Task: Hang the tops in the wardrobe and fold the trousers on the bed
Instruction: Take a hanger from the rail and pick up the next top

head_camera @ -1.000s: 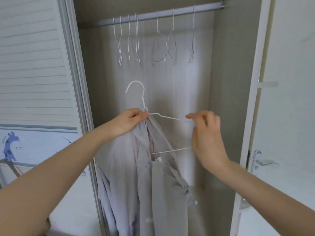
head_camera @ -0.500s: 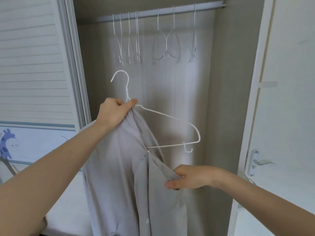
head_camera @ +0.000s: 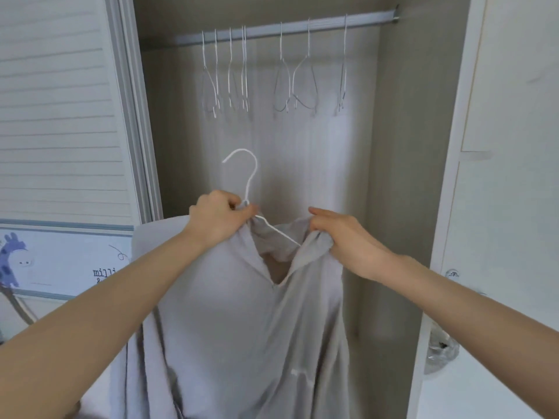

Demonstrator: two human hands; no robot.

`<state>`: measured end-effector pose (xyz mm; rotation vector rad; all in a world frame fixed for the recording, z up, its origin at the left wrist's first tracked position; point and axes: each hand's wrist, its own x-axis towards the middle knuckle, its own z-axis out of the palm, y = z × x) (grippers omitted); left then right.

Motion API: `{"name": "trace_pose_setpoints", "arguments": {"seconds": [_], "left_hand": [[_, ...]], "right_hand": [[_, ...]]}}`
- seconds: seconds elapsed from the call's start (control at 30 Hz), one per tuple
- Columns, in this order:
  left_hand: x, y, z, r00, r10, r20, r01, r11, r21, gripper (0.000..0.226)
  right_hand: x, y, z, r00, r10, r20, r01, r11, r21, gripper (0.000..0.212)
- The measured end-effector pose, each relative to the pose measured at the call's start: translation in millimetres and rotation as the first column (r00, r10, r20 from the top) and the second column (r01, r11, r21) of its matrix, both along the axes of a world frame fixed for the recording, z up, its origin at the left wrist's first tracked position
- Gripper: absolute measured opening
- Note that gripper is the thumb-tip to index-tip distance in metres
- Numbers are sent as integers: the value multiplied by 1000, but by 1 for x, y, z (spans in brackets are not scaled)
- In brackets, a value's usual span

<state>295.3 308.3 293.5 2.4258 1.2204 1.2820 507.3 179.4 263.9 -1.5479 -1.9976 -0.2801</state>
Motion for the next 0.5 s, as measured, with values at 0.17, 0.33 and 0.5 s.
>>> {"name": "trace_pose_setpoints", "arguments": {"seconds": [0.17,0.33,0.5], "left_hand": [[27,-14,-4,973,-208,98,220,966,-132,63],[16,-1,-1,956,-170,239,216,960,-180,67],[17,8,-1,943,-169,288,228,956,-185,65]], "right_hand": [[-17,21,9,967,-206,-150,212,977,22,38],[2,13,28,845,-509,164,528,744,-410,30],[9,10,34,833,-325,-448,100,884,-456,41]]}}
